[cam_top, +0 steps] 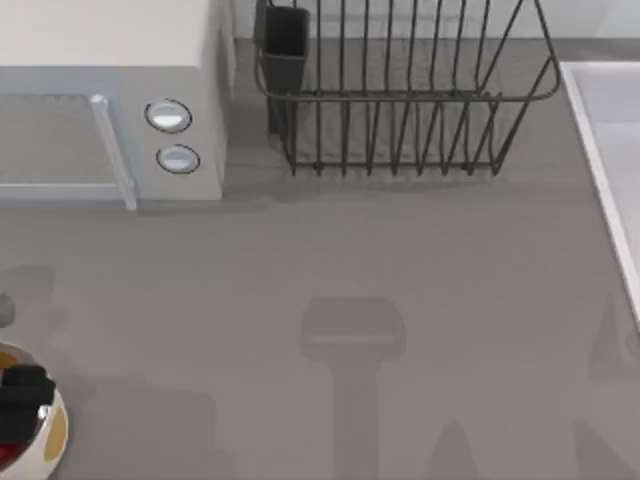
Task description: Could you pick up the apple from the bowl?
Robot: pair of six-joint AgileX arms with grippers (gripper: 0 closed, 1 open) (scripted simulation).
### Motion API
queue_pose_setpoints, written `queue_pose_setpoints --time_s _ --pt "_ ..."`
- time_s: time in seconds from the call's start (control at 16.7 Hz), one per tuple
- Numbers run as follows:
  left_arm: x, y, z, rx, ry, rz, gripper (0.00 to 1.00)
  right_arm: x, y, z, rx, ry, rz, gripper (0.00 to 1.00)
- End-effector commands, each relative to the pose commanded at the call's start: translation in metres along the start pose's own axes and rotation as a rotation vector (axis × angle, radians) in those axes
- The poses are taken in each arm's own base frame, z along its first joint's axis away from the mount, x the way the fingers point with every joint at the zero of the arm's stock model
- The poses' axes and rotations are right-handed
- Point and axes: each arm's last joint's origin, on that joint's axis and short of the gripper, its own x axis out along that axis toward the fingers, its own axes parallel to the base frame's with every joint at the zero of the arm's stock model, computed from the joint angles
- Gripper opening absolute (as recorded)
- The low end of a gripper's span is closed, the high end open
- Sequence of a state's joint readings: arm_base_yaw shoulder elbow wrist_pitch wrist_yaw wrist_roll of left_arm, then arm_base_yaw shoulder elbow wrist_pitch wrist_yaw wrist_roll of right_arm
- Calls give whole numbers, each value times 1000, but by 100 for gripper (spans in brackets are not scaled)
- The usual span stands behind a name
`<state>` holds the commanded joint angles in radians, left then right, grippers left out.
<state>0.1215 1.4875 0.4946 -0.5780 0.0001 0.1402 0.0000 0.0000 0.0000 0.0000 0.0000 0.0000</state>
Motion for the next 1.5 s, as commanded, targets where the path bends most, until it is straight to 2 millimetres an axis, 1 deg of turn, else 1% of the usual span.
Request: queue_pose_setpoints --time_s 0.24,0.3,0.42,0.48,0.6,0.72,0.9,1.02,1.2,1.32,1.44,1.5 --pt "0 0 0 0 0 0 0 0 0 0 0 0 0 100" --pt "-33 0 11 5 -88 -2 0 0 0 0 0 0 0 100" --pt "-36 0 13 5 -85 -2 0 0 0 0 0 0 0 100" --pt "-40 1 16 5 -82 -2 0 0 0 0 0 0 0 100" --pt "-56 2 26 5 -74 -3 0 0 0 0 0 0 0 100" --pt "-82 4 37 6 -68 -4 0 0 0 0 0 0 0 100" --pt "-139 6 50 6 -56 -6 0 0 0 0 0 0 0 100" --pt "-182 5 49 6 -49 -7 0 0 0 0 0 0 0 100" --pt "-238 3 35 6 -57 -5 0 0 0 0 0 0 0 100" --pt "-264 2 23 6 -72 -4 0 0 0 0 0 0 0 100" --pt "-279 0 14 5 -84 -2 0 0 0 0 0 0 0 100" --pt "-283 0 12 5 -87 -2 0 0 0 0 0 0 0 100"
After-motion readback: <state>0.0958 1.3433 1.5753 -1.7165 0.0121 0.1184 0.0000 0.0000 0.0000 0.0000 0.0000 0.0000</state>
